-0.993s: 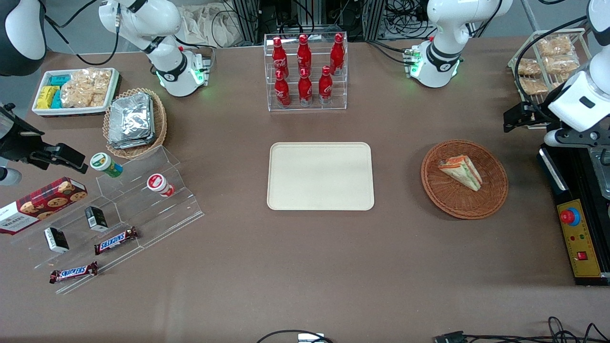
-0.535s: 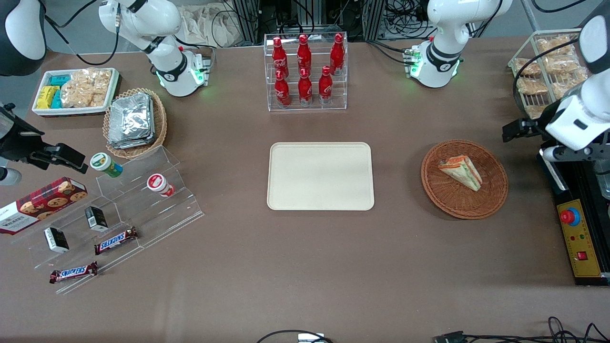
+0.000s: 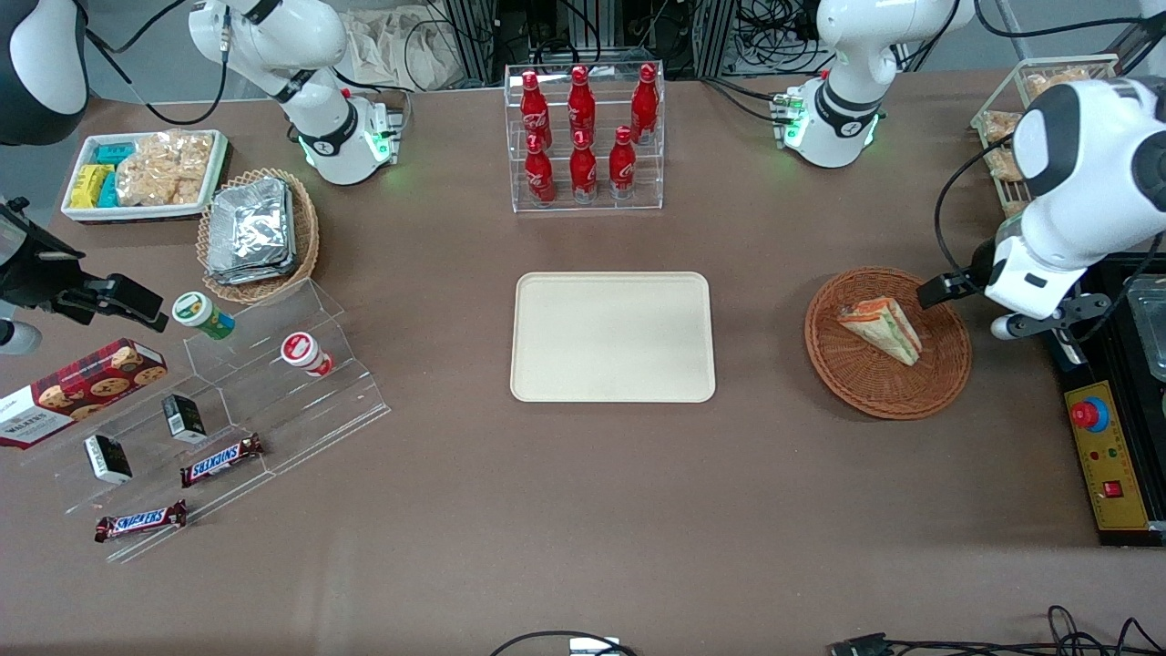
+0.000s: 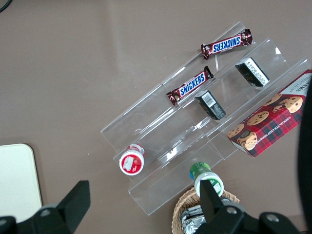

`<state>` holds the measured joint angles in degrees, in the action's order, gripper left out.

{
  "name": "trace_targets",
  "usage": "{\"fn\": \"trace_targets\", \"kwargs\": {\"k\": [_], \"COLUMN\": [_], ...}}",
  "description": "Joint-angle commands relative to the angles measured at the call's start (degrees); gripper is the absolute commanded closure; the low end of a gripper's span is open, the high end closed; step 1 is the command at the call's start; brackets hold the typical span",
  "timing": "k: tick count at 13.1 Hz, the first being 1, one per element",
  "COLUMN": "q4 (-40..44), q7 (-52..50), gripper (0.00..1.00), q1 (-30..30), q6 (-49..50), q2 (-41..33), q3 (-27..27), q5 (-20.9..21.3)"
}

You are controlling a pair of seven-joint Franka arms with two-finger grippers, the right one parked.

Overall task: Place sandwich from basket to tray
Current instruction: 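Move the left gripper over the wrapped sandwich in the wicker basket, then lower the open left gripper around the sandwich and close it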

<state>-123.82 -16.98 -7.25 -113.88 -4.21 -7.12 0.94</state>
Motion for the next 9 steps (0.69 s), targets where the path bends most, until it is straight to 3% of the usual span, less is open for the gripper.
{"fn": "trace_targets", "kwargs": {"k": [1,9], "q4": [-5.5,-20.4], "q7": [-5.1,-16.9], "gripper": [0.00,0.00], "q1": [0.0,0.0], "q6": [-4.8,-25.1], "q2": [-2.6,-2.1], "q3": [-0.1,-0.1], "q5": [0.5,0.5]}}
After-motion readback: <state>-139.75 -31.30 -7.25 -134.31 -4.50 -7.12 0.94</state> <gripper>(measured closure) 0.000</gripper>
